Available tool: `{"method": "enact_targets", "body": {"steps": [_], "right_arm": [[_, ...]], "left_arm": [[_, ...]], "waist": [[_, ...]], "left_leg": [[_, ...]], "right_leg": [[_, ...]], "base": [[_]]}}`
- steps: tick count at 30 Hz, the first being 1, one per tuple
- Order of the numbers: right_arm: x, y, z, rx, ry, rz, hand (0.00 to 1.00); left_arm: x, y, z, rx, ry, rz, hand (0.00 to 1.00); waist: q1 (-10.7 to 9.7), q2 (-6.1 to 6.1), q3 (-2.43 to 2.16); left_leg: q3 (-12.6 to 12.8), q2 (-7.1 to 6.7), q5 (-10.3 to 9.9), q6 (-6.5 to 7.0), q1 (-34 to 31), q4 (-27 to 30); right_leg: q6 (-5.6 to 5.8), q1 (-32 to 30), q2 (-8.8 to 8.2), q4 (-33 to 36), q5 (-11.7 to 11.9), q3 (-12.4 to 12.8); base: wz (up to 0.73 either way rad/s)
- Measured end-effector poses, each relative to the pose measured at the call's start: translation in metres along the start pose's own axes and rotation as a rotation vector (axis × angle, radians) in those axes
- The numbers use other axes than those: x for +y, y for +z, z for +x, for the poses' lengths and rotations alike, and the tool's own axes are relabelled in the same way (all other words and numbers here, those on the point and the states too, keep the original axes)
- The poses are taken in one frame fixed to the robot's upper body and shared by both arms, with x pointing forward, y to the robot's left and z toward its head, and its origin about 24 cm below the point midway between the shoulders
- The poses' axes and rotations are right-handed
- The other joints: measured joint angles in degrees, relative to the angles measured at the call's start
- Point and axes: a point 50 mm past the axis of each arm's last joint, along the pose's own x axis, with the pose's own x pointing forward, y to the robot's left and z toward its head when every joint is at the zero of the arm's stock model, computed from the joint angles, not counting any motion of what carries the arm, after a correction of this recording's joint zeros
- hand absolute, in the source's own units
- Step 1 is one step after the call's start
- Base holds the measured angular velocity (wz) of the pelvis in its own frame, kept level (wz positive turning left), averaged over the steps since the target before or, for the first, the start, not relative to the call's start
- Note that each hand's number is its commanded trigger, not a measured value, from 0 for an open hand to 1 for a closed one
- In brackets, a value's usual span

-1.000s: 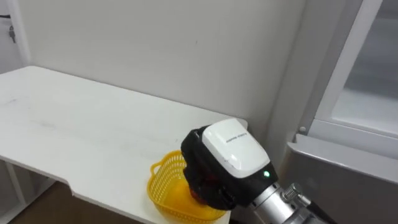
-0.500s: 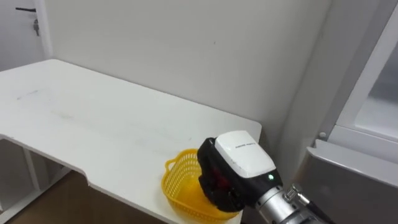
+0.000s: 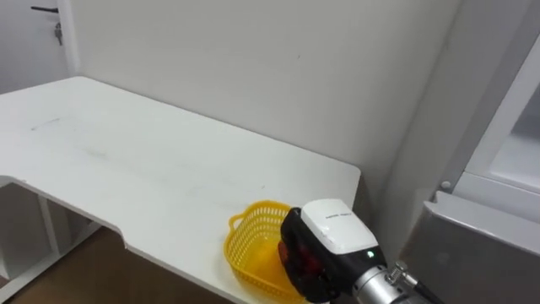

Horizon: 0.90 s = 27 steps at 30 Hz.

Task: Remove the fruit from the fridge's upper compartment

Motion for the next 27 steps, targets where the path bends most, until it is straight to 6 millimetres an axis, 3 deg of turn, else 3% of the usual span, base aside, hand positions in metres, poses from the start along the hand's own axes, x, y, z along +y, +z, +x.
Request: {"method": "enact_targets", "body": {"steps": [5, 15, 16, 17, 19, 20, 27], "right_arm": [[0.001, -0.011, 0.006, 0.048, 0.019, -0.020, 1.00], [-0.004, -0.013, 0.012, 0.062, 0.010, -0.037, 1.00], [-0.004, -0.014, 0.012, 0.066, 0.012, -0.038, 0.87], [-0.004, -0.014, 0.012, 0.067, 0.013, -0.038, 0.81], [-0.004, -0.014, 0.012, 0.070, 0.012, -0.038, 0.14], [-0.004, -0.014, 0.012, 0.071, 0.012, -0.038, 0.00], [-0.004, -0.014, 0.012, 0.072, 0.011, -0.040, 0.00]], "left_arm": [[-0.001, -0.001, 0.000, 0.006, 0.003, 0.003, 0.00], [-0.002, -0.006, -0.001, 0.030, 0.002, -0.001, 0.00], [-0.002, -0.006, -0.001, 0.030, 0.001, -0.001, 0.00], [-0.002, -0.006, -0.001, 0.030, 0.001, -0.001, 0.00], [-0.002, -0.006, -0.001, 0.029, 0.002, -0.001, 0.00], [-0.002, -0.006, -0.001, 0.028, 0.003, -0.001, 0.00], [-0.002, -0.004, -0.001, 0.018, 0.004, 0.005, 0.00]], "waist": [[1.0, -0.15, 0.05], [1.3, -0.19, 0.05], [1.3, -0.19, 0.05], [1.3, -0.18, 0.05], [1.2, -0.17, 0.05], [1.2, -0.17, 0.05], [1.4, -0.21, 0.03]], "left_leg": [[0.0, 0.00, 0.0, 0.00, 0.1, 0.0], [-0.5, -0.08, 0.0, -0.01, 0.1, 0.2], [-0.5, -0.08, 0.0, -0.01, 0.1, 0.3], [-0.5, -0.08, 0.0, -0.01, 0.1, 0.3], [-0.5, -0.08, 0.0, -0.01, 0.1, 0.4], [-0.5, -0.08, 0.0, -0.01, -0.1, 0.4], [-0.4, -0.08, 0.0, -0.02, -0.9, 1.0]], "right_leg": [[0.00, 0.1, 0.00, 0.0, 0.0, -0.1], [0.00, 0.4, -0.02, 0.0, 0.0, -0.6], [0.00, 0.5, -0.01, 0.0, 0.0, -0.6], [0.00, 0.5, -0.01, 0.0, 0.0, -0.6], [0.00, 0.5, 0.00, 0.0, 0.0, -0.6], [0.01, 0.6, 0.00, 0.0, 0.0, -0.6], [-0.01, -0.3, -0.02, 0.1, 0.0, -0.6]], "base": [[0.01], [0.02], [0.00], [0.00], [0.00], [0.00], [0.00]]}}
